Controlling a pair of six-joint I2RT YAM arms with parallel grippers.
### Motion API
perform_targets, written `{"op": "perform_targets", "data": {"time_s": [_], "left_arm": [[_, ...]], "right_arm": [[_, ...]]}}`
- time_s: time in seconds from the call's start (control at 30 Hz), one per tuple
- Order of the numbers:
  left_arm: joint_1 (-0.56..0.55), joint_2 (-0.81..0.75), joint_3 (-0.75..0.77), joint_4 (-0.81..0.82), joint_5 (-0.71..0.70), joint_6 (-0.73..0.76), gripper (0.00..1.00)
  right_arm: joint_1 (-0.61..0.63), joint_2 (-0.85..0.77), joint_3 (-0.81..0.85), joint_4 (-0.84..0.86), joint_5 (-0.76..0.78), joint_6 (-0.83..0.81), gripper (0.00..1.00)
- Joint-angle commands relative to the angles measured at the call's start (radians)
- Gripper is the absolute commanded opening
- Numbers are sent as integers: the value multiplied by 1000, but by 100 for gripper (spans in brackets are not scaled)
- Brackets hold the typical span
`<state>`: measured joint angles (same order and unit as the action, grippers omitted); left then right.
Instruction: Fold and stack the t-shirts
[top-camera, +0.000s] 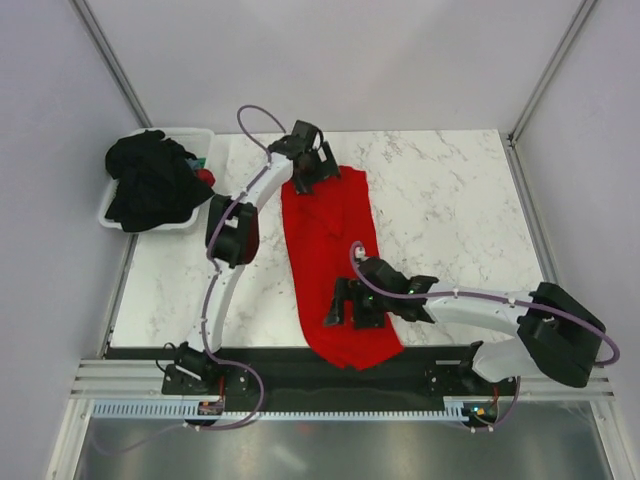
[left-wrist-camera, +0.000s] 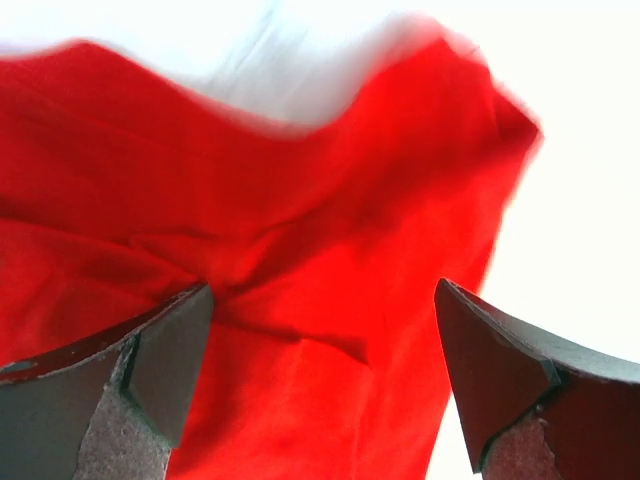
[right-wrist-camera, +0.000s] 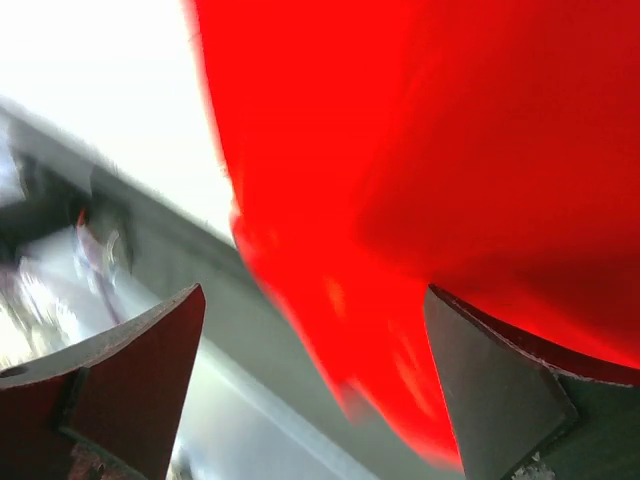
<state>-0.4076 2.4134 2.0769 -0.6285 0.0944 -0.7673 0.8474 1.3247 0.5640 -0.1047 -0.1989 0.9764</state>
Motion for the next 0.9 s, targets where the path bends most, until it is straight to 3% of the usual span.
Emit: {"op": "perform_targets", "data": {"time_s": [0.0, 0.03, 0.07, 0.17, 0.2, 0.37, 0.5, 0.57, 0.67, 0.73, 0.87], "left_arm": [[0, 176, 580, -370, 51, 175, 100], [4, 159, 629, -378, 54, 212, 100], [9, 45, 585, -363, 48, 224, 100], [39, -191, 263, -248, 22, 253, 100], [56, -338, 194, -232, 4, 261, 100], [75, -708, -168, -231, -31, 296, 100], [73, -995, -437, -224, -22, 281, 100], [73, -1161, -648, -215, -5, 267, 100], [75, -1358, -783, -227, -42, 284, 100], [73, -1485, -903, -264, -157, 292, 100], [75, -1635, -1018, -292, -243, 292, 100]], "right_arm": [[168, 30, 222, -134, -31, 35, 98], [179, 33, 265, -227, -27, 7, 98], [185, 30, 302, -271, 4, -39, 98], [168, 14, 425, -397, 129, -111, 98], [156, 27, 482, -415, 151, -155, 98], [4, 140, 615, -428, 154, -255, 98], [-80, 353, 807, -429, 103, -353, 98], [-113, 463, 919, -429, 76, -406, 98], [-162, 610, 1017, -429, 29, -430, 98], [-214, 684, 1108, -425, -69, -417, 98], [-266, 862, 1223, -394, -137, -407, 98]]}}
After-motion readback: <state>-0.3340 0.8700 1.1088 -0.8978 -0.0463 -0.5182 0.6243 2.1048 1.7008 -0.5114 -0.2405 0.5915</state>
